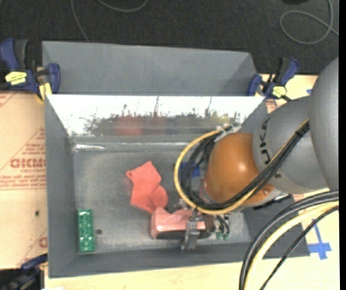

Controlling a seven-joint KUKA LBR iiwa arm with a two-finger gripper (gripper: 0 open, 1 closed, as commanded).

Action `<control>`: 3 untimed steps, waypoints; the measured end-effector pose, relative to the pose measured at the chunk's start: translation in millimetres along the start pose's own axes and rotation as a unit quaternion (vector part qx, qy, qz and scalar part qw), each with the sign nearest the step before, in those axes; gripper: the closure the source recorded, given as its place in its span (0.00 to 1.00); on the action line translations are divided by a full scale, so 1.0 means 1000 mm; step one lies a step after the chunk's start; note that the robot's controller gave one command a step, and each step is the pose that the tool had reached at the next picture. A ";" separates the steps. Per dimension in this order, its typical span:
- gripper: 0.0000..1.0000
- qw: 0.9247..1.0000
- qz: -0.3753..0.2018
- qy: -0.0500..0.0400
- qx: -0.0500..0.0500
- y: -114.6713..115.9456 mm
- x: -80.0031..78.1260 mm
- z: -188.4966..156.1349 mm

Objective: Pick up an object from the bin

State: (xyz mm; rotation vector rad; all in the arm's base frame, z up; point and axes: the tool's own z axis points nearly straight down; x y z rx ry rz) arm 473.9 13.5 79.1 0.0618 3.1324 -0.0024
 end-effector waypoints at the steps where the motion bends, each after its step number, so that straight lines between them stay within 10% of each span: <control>1: 1.00 1.000 0.000 0.000 0.000 0.000 0.000 0.000; 3: 1.00 1.000 0.000 0.000 0.000 0.000 0.000 0.000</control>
Offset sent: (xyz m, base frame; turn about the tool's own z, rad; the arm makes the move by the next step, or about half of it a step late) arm 0.0000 0.0000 0.0000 0.0000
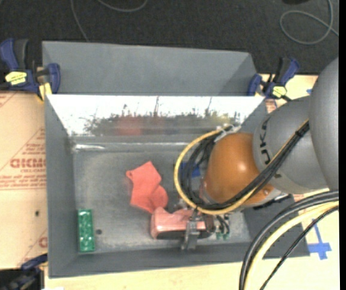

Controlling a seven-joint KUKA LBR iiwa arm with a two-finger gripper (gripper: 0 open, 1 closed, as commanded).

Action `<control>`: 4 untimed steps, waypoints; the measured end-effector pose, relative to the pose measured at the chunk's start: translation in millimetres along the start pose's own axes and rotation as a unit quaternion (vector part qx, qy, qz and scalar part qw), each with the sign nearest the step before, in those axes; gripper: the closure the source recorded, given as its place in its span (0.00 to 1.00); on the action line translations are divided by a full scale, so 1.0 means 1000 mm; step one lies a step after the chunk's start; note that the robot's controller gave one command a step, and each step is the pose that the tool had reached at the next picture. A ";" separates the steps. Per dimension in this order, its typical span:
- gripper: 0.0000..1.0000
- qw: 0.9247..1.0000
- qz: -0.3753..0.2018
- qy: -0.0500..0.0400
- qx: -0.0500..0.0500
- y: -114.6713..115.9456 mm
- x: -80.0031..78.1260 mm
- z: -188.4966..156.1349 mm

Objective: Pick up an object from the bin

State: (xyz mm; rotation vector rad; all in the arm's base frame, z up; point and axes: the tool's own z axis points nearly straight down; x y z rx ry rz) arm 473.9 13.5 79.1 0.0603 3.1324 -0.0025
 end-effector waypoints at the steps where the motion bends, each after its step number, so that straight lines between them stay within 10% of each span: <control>1: 1.00 1.000 0.000 0.000 0.000 0.000 0.000 0.000; 4: 1.00 1.000 0.000 0.000 0.000 0.000 0.000 0.000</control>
Offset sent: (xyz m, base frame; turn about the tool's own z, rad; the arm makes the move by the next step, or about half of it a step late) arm 0.0000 0.0000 0.0000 0.0000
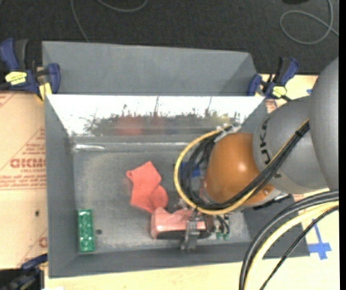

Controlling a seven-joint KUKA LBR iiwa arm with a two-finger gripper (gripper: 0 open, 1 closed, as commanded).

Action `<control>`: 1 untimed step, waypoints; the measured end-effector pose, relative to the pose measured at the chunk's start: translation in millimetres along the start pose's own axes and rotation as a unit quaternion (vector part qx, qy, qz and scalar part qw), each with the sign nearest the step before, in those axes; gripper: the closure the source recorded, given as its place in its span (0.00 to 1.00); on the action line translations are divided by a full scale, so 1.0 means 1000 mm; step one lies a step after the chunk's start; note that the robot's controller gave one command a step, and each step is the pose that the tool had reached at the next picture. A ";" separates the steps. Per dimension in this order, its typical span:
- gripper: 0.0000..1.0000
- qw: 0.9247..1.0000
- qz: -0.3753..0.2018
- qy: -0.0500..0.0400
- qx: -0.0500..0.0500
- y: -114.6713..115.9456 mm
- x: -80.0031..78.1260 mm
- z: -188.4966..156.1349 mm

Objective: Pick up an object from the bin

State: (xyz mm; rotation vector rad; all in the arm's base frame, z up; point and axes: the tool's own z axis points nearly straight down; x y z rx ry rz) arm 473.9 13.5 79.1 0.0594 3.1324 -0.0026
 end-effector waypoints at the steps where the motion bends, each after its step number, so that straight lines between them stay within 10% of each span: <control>1: 1.00 1.000 0.000 0.000 0.000 0.000 0.000 0.000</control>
Offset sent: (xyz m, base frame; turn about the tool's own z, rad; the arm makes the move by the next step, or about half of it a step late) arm 0.0000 0.0000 0.0000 0.0000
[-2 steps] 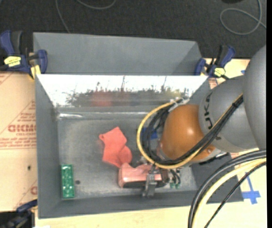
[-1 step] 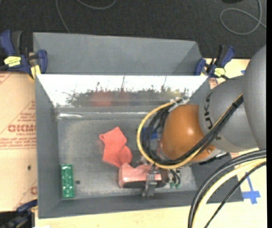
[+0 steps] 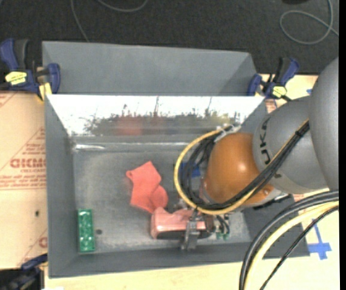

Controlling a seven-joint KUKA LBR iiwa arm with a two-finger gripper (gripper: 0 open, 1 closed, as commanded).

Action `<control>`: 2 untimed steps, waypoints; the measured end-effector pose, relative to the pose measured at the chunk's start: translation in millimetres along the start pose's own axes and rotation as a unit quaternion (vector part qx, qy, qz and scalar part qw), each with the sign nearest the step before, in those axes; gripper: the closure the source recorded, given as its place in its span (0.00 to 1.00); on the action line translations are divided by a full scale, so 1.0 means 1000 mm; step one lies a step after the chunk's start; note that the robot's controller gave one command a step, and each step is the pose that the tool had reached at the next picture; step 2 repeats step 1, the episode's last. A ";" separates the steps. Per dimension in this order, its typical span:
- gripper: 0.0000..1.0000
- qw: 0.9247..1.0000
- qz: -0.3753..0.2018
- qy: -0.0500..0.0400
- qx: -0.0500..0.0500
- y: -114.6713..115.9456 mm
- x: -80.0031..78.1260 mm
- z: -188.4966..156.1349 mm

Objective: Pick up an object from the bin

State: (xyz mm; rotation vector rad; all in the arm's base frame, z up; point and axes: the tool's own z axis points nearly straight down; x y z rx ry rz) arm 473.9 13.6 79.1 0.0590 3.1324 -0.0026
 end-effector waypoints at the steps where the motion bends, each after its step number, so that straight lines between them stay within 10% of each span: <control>1: 1.00 1.000 0.000 0.000 0.000 0.000 0.000 0.000; 2: 1.00 1.000 0.000 0.000 0.000 0.000 0.000 0.000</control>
Offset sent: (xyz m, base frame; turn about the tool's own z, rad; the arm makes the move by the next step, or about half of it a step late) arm 0.0000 0.0000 0.0000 0.0000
